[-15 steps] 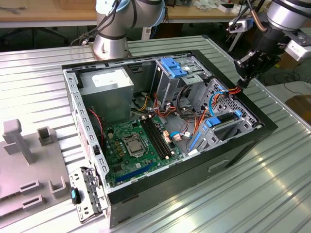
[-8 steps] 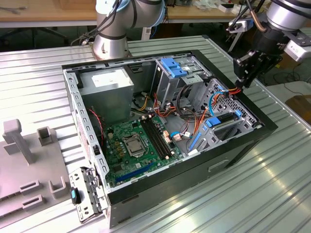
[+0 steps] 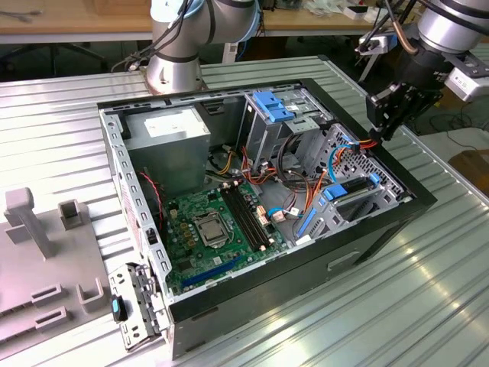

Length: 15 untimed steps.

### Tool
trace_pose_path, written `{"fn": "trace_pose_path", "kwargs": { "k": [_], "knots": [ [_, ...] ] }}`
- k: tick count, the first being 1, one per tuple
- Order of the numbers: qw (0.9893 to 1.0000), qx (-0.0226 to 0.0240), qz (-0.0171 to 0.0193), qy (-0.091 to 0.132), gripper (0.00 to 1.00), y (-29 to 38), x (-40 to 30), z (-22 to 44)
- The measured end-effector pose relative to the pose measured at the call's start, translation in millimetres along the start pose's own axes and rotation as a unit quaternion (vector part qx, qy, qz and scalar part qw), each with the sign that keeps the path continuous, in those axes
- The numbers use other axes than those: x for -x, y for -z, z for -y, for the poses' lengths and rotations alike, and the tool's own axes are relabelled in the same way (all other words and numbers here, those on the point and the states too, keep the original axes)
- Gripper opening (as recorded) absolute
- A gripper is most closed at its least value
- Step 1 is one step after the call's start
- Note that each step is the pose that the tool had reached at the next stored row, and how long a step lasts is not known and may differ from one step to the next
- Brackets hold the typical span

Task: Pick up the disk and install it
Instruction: 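Insert the first disk wire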

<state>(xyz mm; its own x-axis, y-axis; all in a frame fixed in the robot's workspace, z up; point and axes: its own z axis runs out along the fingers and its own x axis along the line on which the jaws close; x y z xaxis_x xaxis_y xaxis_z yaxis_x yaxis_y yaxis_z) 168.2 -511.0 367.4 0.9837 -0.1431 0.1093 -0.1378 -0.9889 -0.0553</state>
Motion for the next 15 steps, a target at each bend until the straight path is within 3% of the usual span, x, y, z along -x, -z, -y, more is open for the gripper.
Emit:
{"fn": "trace_pose_path", "kwargs": {
  "k": [15],
  "knots": [
    [1.0, -0.0004, 0.0002, 0.003, 0.3, -0.9, 0.2, 0.2]
  ]
}}
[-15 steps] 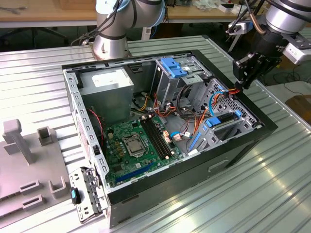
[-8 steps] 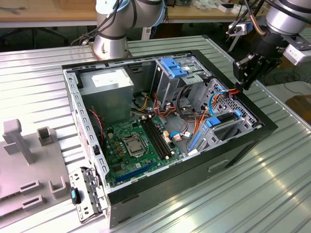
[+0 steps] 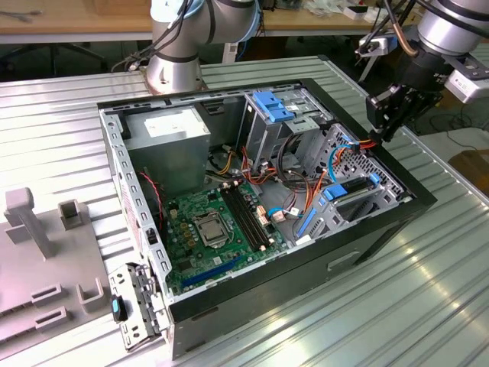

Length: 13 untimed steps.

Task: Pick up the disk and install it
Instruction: 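Insert the first disk wire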

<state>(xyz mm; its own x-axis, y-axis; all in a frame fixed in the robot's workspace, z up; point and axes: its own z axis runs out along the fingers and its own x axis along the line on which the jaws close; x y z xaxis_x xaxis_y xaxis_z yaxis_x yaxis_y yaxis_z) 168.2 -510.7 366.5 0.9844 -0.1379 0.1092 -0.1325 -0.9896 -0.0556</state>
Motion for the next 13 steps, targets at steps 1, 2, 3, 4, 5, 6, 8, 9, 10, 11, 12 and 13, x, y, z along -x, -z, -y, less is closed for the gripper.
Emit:
{"fn": "trace_pose_path", "kwargs": {
  "k": [1, 2, 3, 4, 5, 6, 8, 9, 10, 11, 12, 13],
  "knots": [
    [1.0, 0.0, 0.0, 0.0, 0.3, 0.0, 0.1, 0.8],
    [1.0, 0.0, 0.0, 0.0, 0.3, 0.0, 0.1, 1.2],
    [1.0, 0.0, 0.0, 0.0, 0.3, 0.0, 0.2, 1.7],
    [1.0, 0.0001, 0.0, 0.0, 0.3, 0.0, 0.3, 2.3],
    [1.0, 0.0003, 0.0, 0.0, 0.3, 0.0, 0.4, 3.1],
    [1.0, 0.0004, 0.0, 0.0, 0.3, -0.1, 0.5, 4.0],
    [1.0, 0.0004, 0.0, 0.0, 0.3, -0.2, 0.6, 4.6],
    [1.0, 0.0005, 0.0, 0.0, 0.3, -0.4, 0.6, 4.6],
    [1.0, 0.002, -0.0002, 0.0, 0.3, -0.6, 0.6, 4.6],
    [1.0, 0.0034, -0.0005, 0.0, 0.3, -0.6, 0.6, 4.6],
    [1.0, 0.0043, -0.0006, 0.001, 0.3, -0.6, 0.6, 4.5],
    [1.0, 0.0062, -0.0008, 0.001, 0.3, -0.6, 0.6, 4.6]
  ]
}}
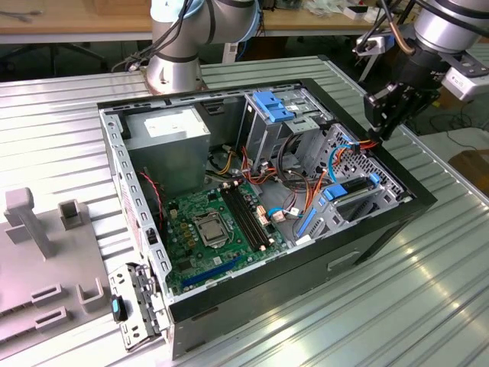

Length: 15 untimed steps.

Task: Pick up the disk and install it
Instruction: 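Insert the first disk wire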

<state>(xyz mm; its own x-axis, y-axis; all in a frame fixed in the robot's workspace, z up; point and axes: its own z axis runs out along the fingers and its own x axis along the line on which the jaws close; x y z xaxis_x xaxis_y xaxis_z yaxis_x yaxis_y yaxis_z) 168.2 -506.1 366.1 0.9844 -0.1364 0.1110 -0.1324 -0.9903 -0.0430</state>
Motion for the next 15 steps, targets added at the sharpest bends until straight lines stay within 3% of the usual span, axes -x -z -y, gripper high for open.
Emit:
{"fn": "trace_pose_path", "kwargs": {
  "k": [3, 9, 10, 13, 15],
  "knots": [
    [1.0, 0.0058, -0.0008, 0.001, 0.3, 0.0, 0.0, 0.0],
    [1.0, 0.0061, -0.0008, 0.001, 0.29, 0.0, 0.0, 0.0],
    [1.0, 0.0061, -0.0008, 0.001, 0.16, 0.0, 0.0, 0.0],
    [1.0, 0.0061, -0.0008, 0.001, 0.16, 0.1, 0.0, 0.0],
    [1.0, 0.0061, -0.0008, 0.001, 0.16, 4.8, -0.5, 0.2]
  ]
}}
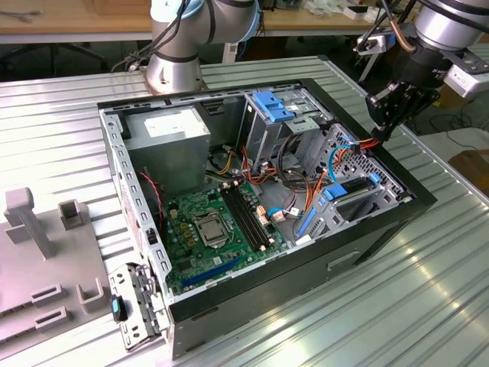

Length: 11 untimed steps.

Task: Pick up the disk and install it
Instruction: 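Insert the first disk wire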

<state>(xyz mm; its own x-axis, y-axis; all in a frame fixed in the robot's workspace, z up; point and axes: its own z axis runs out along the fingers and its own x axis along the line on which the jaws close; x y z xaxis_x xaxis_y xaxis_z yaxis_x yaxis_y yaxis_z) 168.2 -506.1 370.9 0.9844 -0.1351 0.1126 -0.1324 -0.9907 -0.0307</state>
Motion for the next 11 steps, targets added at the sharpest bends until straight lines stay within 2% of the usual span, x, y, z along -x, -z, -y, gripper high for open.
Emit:
{"fn": "trace_pose_path", "kwargs": {
  "k": [2, 6, 11],
  "knots": [
    [1.0, -0.0002, 0.0001, 0.0, 0.16, 2.5, -0.3, 0.1],
    [1.0, 0.001, 0.0001, -0.008, 0.16, 2.5, 0.0, -0.3],
    [0.9999, 0.0016, -0.0001, -0.015, 0.16, 2.7, 7.6, -2.2]
  ]
}}
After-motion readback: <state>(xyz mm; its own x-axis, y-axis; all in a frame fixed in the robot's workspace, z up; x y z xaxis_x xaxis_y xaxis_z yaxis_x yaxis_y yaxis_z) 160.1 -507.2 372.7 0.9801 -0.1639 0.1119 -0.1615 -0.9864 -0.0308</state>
